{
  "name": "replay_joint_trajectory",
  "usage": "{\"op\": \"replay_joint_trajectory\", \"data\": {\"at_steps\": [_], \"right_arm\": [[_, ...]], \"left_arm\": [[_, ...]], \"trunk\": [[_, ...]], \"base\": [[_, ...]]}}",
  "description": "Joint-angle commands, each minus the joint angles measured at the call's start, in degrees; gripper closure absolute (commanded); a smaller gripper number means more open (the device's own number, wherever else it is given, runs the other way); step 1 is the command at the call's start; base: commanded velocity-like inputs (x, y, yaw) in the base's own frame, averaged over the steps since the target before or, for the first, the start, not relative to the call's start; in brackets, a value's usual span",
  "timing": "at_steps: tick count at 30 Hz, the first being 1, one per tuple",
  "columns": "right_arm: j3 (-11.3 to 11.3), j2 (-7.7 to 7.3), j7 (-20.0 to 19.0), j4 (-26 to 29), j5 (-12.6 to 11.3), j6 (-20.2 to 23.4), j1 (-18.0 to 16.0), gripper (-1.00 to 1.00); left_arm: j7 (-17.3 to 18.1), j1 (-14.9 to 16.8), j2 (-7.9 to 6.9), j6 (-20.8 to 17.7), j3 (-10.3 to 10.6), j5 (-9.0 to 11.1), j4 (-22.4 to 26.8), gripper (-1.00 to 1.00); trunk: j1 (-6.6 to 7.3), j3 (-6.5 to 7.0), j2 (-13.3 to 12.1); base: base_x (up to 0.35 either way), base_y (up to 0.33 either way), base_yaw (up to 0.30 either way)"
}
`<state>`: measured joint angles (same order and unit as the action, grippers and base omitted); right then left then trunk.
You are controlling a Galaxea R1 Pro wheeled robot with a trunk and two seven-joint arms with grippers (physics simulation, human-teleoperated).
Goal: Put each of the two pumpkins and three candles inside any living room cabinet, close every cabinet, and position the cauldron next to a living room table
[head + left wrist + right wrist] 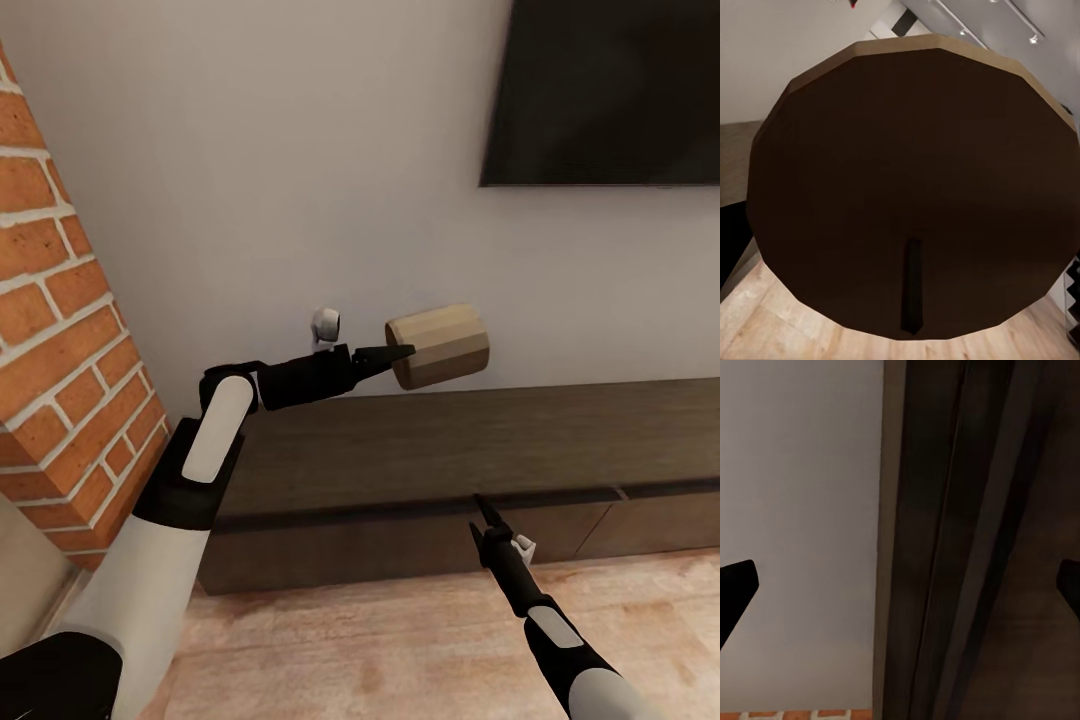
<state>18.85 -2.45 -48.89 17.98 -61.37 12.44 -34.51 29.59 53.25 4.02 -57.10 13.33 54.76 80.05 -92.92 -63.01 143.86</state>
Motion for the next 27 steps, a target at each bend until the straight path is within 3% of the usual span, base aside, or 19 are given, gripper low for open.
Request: {"op": "replay_joint_trajectory", "data": {"at_steps": [1, 22, 27], "right_arm": [[0.0, -0.01, -0.2, 0.0, -0.5, 0.6, 0.0, -1.0], [0.0, 0.08, -0.3, 0.0, -0.4, 0.4, 0.0, -1.0], [0.0, 0.08, -0.3, 0.0, -0.4, 0.4, 0.0, -1.0]], "left_arm": [[0.3, 0.0, 0.03, -0.2, -0.1, -0.1, 0.0, 1.0], [0.4, -0.1, 0.03, -0.3, -0.1, -0.1, 0.1, 1.0], [0.4, -0.2, 0.03, -0.3, -0.1, -0.1, 0.2, 1.0]], "trunk": [[-0.01, -0.27, 0.0], [-0.55, -4.92, 0.3], [-0.55, -4.92, 0.3]], "base": [[0.003, 0.0, 0.0], [0.0, 0.0, 0.0], [0.0, 0.0, 0.0]]}}
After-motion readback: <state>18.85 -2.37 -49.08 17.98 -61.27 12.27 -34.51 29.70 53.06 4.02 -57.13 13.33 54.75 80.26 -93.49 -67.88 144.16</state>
